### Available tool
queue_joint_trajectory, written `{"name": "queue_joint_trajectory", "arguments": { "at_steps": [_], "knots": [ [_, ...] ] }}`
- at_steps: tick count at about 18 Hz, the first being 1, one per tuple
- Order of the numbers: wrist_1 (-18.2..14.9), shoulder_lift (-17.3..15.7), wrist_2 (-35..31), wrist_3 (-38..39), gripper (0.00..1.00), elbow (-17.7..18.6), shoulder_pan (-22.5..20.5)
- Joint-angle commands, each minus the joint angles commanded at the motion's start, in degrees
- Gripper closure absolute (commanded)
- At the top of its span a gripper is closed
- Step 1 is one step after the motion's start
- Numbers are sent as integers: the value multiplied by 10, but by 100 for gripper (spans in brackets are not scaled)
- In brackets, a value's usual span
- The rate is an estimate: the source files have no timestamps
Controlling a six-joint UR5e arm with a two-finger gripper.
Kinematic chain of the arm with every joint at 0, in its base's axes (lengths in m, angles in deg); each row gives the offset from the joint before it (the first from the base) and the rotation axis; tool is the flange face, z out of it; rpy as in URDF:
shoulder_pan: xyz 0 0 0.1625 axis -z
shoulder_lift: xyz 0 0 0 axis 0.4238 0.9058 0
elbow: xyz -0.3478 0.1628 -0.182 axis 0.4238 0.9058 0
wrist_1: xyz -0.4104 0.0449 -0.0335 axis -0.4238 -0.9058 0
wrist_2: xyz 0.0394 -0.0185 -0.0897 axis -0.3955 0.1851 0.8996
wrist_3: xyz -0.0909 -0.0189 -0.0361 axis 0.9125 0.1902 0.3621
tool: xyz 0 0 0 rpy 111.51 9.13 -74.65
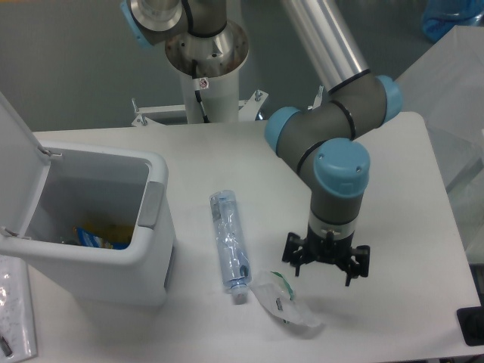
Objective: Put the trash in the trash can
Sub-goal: 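Lower the gripper onto the crumpled clear wrapper and close it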
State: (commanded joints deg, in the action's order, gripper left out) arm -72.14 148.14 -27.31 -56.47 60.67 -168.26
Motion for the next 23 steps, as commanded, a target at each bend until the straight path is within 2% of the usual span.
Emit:
{"name": "queue_joint_trajectory", "arguments": {
  "at_steps": [4, 13, 18, 21, 23],
  "knots": [
    [1, 32, -7, 81, 0, -24, 18],
    [2, 69, -105, 84, 0, 0, 62],
    [33, 76, -132, 79, 2, -9, 62],
    [40, 81, -192, 71, 63, -6, 62],
    [40, 83, -232, 71, 83, -7, 63]
  ]
}}
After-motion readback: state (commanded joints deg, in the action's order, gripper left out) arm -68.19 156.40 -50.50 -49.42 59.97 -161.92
